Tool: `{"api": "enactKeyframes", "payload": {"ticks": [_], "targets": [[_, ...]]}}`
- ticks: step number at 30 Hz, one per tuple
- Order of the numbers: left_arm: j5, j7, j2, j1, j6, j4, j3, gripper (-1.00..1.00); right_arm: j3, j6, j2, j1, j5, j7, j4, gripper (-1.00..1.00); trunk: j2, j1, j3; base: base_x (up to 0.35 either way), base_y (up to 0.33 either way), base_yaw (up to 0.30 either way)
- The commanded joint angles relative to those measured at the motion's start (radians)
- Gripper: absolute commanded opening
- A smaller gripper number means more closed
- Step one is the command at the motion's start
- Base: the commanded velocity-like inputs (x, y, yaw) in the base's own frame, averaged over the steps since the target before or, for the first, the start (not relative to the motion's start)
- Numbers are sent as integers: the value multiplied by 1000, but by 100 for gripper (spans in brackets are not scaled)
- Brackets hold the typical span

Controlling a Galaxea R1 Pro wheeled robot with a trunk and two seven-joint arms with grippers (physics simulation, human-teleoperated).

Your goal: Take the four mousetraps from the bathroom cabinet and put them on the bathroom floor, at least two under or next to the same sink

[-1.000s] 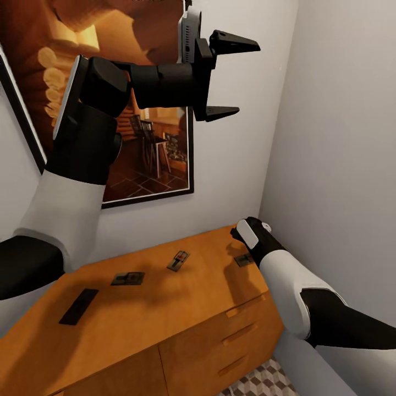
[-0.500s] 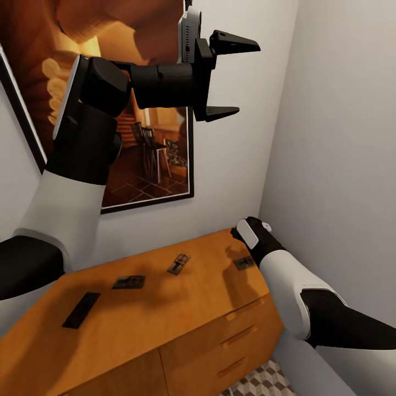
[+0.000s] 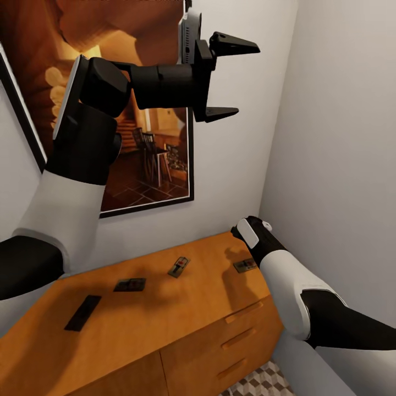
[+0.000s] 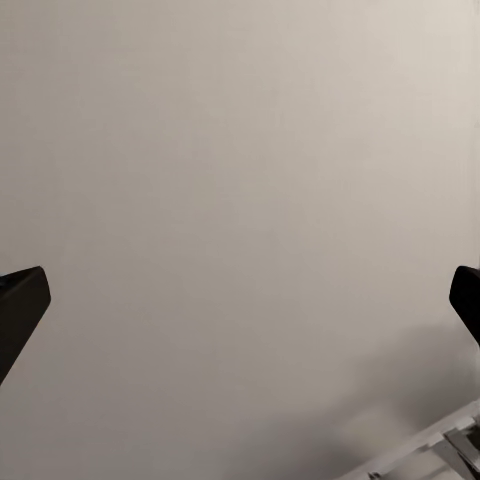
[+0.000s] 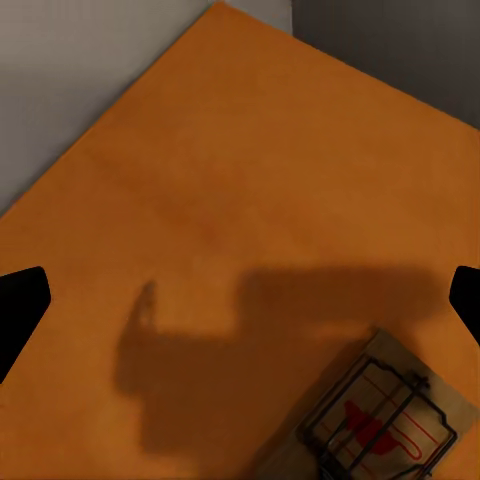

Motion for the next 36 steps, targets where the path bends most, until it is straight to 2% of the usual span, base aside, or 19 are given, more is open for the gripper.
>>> {"api": "enactKeyframes", "payload": {"ticks": [1,10,16,28,36], "targets": [[0,0,1,0,0,0,0,100,0,0,0,0,0,0,0,100,0,0,0,0,0,0],[0,1,16,2,0,-2,0,100,0,-1,0,2,-1,0,0,100,0,0,0,0,0,0],[0,0,13,3,1,-1,0,100,0,-1,0,3,-1,-3,0,100,0,0,0,0,40,0],[1,-2,14,3,2,-2,-1,100,-1,-5,0,4,-1,-13,0,100,0,0,0,0,236,0],[2,-3,16,3,9,-3,-4,100,-1,-16,0,13,0,-54,-1,100,0,0,0,0,277,0]]}}
